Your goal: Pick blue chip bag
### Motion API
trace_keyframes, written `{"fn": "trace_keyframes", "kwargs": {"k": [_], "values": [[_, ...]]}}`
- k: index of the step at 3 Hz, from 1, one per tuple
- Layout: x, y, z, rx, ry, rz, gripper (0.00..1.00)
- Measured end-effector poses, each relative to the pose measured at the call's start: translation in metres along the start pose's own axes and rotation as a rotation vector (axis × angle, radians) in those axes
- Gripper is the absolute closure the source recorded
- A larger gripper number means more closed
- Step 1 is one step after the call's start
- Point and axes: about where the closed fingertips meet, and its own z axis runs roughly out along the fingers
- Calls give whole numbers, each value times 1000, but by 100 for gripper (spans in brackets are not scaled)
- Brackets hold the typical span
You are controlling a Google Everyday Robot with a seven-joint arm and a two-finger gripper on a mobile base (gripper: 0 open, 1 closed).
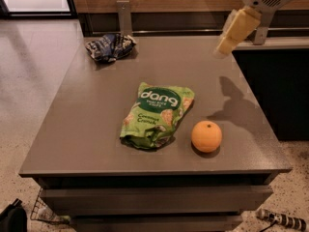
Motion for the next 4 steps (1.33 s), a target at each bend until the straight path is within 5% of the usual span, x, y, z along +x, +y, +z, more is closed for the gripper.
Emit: {"fn": "trace_keyframes", "kwargs": {"k": [1, 3, 4], "values": [[-65, -34, 74, 34, -111, -102, 0], [-73, -41, 96, 11, -83, -108, 0], [-112, -59, 165, -20, -123, -155, 0]]}}
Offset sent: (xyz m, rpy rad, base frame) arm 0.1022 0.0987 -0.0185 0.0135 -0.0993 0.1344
